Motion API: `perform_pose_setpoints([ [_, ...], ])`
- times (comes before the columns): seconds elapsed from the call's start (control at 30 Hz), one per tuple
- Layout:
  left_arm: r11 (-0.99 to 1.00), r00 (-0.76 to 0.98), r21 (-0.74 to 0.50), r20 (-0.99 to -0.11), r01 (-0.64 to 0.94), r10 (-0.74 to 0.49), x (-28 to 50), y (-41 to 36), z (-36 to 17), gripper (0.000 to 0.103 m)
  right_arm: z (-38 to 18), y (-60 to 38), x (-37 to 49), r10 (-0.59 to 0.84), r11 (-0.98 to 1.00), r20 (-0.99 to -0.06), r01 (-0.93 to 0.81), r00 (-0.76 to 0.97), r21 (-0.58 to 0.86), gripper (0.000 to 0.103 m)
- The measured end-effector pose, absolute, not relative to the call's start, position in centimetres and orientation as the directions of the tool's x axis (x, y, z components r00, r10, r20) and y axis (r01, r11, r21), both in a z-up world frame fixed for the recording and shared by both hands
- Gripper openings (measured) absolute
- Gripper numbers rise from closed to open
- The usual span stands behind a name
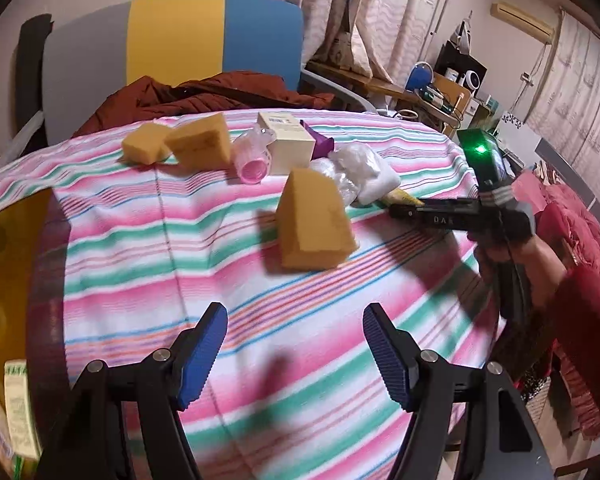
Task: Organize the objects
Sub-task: 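Grasp the WEIDAN cracker packet with the right tool while the left tool grasps a yellow sponge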
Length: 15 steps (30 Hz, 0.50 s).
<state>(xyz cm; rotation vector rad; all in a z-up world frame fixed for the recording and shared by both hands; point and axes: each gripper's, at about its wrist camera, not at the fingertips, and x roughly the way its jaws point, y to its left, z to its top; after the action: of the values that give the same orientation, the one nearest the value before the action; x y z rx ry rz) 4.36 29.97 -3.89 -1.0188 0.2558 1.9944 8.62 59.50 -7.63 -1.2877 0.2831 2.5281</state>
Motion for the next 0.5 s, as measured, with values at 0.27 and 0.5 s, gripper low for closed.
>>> perform_pose_setpoints([
  [0.27,-0.62,-0.309,-0.161,-0.755,-0.768,0.579,3.2,34.0,-4.6,0.072,-8.1,54.7,9.6,0.212,-0.905,-0.753,-0.416,-0.622,0.089,0.053],
  [0.5,-0.612,-0.315,-0.138,-0.758,-0.779,0.572,2.1,37.9,-4.6,0.076,-8.2,54.3,9.9,0.271,-0.853,-0.716,-0.506,-0.643,0.131,0.052],
])
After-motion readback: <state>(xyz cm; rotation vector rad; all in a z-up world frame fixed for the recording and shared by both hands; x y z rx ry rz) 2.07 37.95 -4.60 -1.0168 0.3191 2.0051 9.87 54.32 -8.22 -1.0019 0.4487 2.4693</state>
